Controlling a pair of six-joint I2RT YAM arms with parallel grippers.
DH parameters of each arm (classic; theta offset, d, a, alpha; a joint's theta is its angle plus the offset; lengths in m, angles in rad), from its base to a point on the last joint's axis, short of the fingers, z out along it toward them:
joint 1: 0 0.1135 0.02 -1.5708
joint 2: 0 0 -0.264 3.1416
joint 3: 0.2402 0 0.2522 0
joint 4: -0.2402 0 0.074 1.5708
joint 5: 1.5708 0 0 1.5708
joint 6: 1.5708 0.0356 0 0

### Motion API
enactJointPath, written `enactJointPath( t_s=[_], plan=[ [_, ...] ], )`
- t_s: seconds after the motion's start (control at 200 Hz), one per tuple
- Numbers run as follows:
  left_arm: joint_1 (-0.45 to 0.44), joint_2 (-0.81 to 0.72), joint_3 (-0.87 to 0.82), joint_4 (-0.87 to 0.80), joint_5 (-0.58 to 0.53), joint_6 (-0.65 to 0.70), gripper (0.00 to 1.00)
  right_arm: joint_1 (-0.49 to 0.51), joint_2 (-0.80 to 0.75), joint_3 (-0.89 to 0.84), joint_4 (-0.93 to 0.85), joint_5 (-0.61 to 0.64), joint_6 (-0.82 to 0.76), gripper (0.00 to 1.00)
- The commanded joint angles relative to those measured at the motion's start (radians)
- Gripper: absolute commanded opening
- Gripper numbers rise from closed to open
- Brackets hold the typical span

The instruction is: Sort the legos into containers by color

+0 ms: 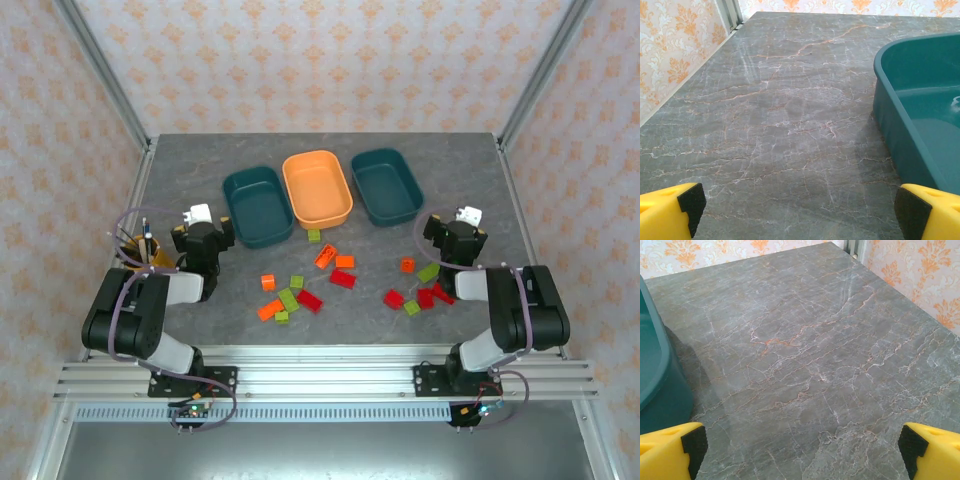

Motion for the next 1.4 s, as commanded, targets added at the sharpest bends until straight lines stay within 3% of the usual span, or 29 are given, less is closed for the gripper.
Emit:
enactJointPath(
  t_s=[0.0, 0.5, 0.565, 0.621, 0.751, 0.871, 1.081, 1.121, 1.166, 1.221, 1.261, 1.316, 1.396],
  plan=[
    [0.001, -0.004, 0.005, 0.034, -0.025, 0.009, 1.00, 0.003, 0.005, 0.021, 0.000, -0.005, -0.011, 0.99],
    [0.001, -0.008, 0.002, 0.037, -0.020, 0.012, 1.00, 0.003, 0.005, 0.020, -0.001, -0.004, -0.011, 0.99],
    [0.000, -0.047, 0.037, -0.059, 0.003, 0.024, 1.00, 0.003, 0.003, 0.018, 0.001, -0.004, -0.011, 0.99],
    [-0.018, -0.093, 0.091, -0.191, -0.043, 0.027, 1.00, 0.003, -0.011, 0.022, 0.004, -0.002, -0.012, 0.99],
    [-0.078, -0.216, 0.128, -0.287, -0.163, 0.038, 1.00, 0.003, -0.155, 0.201, -0.408, 0.053, 0.020, 0.99],
    [-0.103, -0.308, 0.190, -0.390, -0.230, -0.015, 1.00, 0.023, -0.252, 0.291, -0.467, 0.093, 0.036, 0.99],
    [-0.176, -0.338, 0.379, -0.495, -0.258, -0.033, 1.00, 0.071, -0.378, 0.607, -0.720, 0.185, 0.059, 0.99],
    [-0.206, -0.340, 0.425, -0.491, -0.263, 0.007, 1.00, 0.071, -0.392, 0.696, -0.805, 0.213, 0.158, 0.99],
    [-0.237, -0.334, 0.477, -0.485, -0.265, 0.025, 1.00, 0.057, -0.380, 0.816, -1.023, 0.268, 0.372, 1.00],
    [-0.240, -0.321, 0.600, -0.645, -0.264, -0.168, 1.00, 0.035, -0.345, 0.962, -1.382, 0.306, 0.634, 1.00],
    [-0.220, -0.294, 0.750, -0.975, -0.216, -0.379, 1.00, 0.022, -0.319, 1.014, -1.587, 0.365, 0.835, 1.00],
    [-0.202, -0.226, 0.920, -1.284, -0.196, -0.590, 1.00, -0.017, -0.312, 1.001, -1.612, 0.229, 0.795, 0.93],
    [-0.163, -0.158, 0.980, -1.336, 0.074, -0.620, 1.00, -0.009, -0.311, 1.022, -1.754, 0.144, 0.830, 0.73]
  ],
)
